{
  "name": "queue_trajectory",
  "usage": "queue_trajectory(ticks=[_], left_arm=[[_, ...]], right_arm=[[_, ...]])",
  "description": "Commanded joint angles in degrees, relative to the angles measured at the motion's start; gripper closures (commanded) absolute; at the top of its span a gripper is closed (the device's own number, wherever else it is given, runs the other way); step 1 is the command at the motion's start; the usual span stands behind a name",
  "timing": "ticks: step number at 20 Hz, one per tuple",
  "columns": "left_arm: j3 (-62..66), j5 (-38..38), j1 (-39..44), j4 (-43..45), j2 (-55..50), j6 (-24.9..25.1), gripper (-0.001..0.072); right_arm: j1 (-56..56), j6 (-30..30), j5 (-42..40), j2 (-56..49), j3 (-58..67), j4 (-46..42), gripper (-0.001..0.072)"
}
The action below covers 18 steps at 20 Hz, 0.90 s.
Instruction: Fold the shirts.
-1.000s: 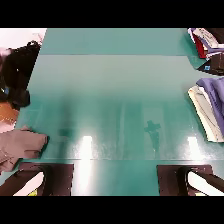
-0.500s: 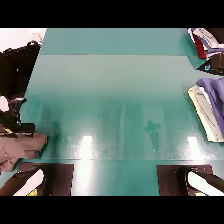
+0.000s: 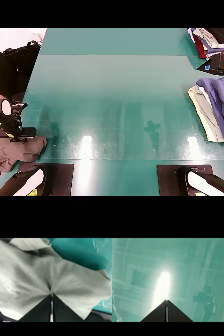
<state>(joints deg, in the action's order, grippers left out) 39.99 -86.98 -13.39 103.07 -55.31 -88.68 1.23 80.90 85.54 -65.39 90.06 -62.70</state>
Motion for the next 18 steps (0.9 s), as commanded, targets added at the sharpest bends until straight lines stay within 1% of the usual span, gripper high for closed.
queue_trajectory(ticks=[1, 3, 5, 6, 8, 10, 12, 14, 16, 18], left_arm=[[1.8, -0.8, 0.0, -0.5, 0.2, -0.2, 0.0683], [8.1, -1.6, 0.0, -3.7, 0.3, -0.1, 0.0683], [18.6, -3.0, 0.3, -9.6, 1.9, 0.2, 0.0684], [23.9, -3.0, 1.4, -11.1, 3.0, 0.2, 0.0684], [35.4, -3.3, 5.5, -11.4, 4.9, -0.2, 0.0684], [46.6, -4.6, 11.0, -11.4, 5.2, -1.8, 0.0684], [55.1, -3.4, 17.7, -11.5, 5.2, -3.7, 0.0685], [59.6, -0.9, 24.5, -11.5, 5.1, -4.5, 0.0685], [59.9, 1.4, 30.4, -11.5, 4.7, -6.4, 0.0685], [59.9, 1.7, 36.3, -11.6, 1.7, -7.0, 0.0685]], right_arm=[[0.0, 0.0, 0.0, 0.0, 0.0, 0.0, 0.0697], [0.0, 0.0, 0.0, 0.0, 0.0, 0.0, 0.0697], [0.0, 0.0, -0.1, 0.1, 0.1, 0.1, 0.0697], [0.0, 0.0, -0.1, 0.2, 0.1, 0.2, 0.0697], [0.0, 0.0, -0.2, 0.2, 1.0, 0.1, 0.0697], [0.0, 0.0, -0.6, 0.2, 3.0, 0.1, 0.0697], [0.0, 0.0, -1.9, 0.2, 5.8, 0.2, 0.0697], [0.0, 0.0, -3.0, 0.2, 9.1, 0.2, 0.0697], [0.0, 0.0, -3.3, 0.2, 12.6, 0.1, 0.0697], [0.0, 0.0, -4.1, 0.2, 15.4, 0.2, 0.0697]])
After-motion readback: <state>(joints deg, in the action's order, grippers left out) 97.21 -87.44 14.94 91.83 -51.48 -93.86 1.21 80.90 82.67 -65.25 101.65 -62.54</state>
